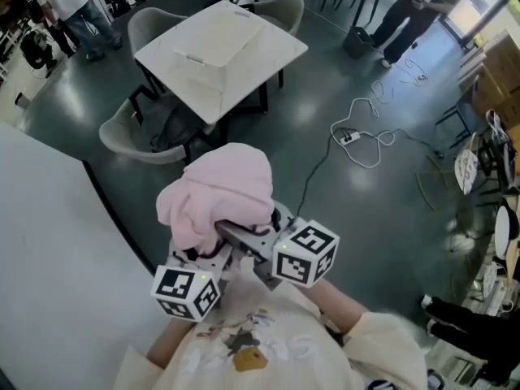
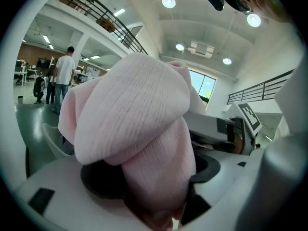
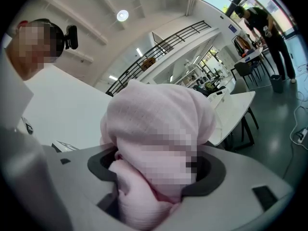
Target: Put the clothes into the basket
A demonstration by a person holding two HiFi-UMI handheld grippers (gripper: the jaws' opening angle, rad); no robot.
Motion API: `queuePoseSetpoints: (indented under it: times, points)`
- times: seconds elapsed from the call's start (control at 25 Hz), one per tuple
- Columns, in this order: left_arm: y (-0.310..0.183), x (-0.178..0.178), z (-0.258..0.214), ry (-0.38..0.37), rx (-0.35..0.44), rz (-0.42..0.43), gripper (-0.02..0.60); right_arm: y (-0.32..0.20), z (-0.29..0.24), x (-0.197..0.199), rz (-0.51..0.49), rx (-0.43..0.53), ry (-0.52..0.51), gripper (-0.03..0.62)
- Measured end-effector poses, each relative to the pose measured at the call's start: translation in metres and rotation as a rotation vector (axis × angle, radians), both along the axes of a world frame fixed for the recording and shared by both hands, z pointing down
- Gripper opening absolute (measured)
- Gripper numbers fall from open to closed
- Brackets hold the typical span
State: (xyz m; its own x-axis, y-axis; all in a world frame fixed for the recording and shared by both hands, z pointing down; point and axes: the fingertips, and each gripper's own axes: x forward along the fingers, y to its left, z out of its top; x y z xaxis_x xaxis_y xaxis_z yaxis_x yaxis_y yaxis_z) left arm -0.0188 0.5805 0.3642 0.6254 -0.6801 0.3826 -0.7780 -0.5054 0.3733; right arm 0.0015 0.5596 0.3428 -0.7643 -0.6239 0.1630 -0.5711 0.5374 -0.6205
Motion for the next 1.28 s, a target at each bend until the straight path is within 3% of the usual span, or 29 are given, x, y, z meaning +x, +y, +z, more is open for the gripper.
queuePoseSetpoints:
  times: [0.36, 0.64, 0.96, 1.28]
  points:
    - [0.006, -0.004, 0.021, 0.019, -0.055, 0.032, 0.365, 0.006, 0.023, -0.004, 0.030, -0.050, 0.014, 0.334]
    - [-0.018, -0.012, 0.028, 0.019, -0.082, -0.002, 0.365, -0.021, 0.030, -0.012, -0.003, -0.079, 0.009, 0.334]
    - [-0.096, 0.002, 0.023, 0.001, -0.086, -0.030, 0.365, -0.099, 0.026, 0.002, -0.024, -0.083, -0.009, 0.334]
    - [-0.200, 0.063, 0.024, -0.026, -0.096, -0.011, 0.365, -0.203, 0.026, 0.064, -0.019, -0.101, -0.034, 0.334]
